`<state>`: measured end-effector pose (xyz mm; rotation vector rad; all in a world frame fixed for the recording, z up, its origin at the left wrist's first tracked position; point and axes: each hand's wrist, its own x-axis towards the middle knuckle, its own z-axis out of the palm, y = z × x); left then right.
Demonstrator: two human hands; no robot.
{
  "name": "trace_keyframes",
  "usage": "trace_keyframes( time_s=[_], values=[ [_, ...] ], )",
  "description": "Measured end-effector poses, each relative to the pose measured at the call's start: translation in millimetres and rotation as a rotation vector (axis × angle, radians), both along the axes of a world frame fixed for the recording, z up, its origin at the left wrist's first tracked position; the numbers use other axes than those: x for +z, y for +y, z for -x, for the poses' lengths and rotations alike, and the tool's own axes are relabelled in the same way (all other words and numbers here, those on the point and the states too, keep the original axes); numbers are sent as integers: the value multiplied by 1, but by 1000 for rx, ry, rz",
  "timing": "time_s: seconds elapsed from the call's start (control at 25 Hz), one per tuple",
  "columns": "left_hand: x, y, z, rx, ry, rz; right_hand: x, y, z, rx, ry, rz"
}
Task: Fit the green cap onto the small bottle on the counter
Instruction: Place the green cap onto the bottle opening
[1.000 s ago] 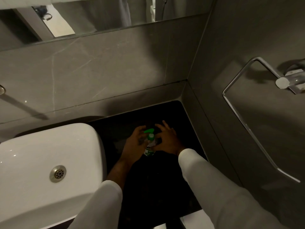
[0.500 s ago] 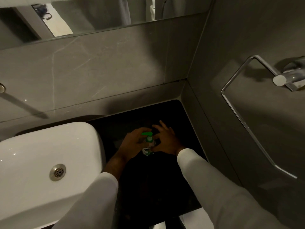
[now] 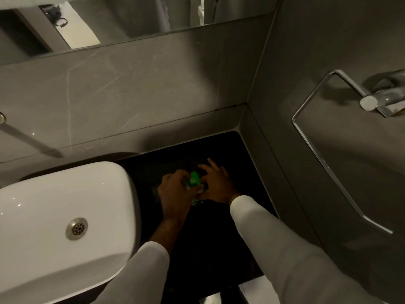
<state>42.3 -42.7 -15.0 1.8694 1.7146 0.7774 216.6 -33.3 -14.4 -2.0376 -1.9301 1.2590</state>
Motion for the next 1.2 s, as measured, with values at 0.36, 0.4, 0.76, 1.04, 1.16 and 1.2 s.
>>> trace_keyframes(
  time_s=[0.36, 0.4, 0.76, 1.04, 1.16, 1.2],
  values=[
    [-11, 4, 10, -256, -450, 299, 8, -1, -4, -2, 8, 34],
    [-11, 4, 10, -269, -512, 383, 8, -1, -4, 3, 3, 33],
    [-8, 17, 14, -263, -111, 152, 7, -4, -7, 27, 30, -5],
    [4, 27, 18, -500, -288, 336, 10, -4, -6, 83, 11, 7],
    [1, 11, 23, -352, -367, 332, 13, -6, -3, 47, 10, 26],
    [0, 4, 22, -281, -363, 288, 14, -7, -2, 54, 3, 25]
  ],
)
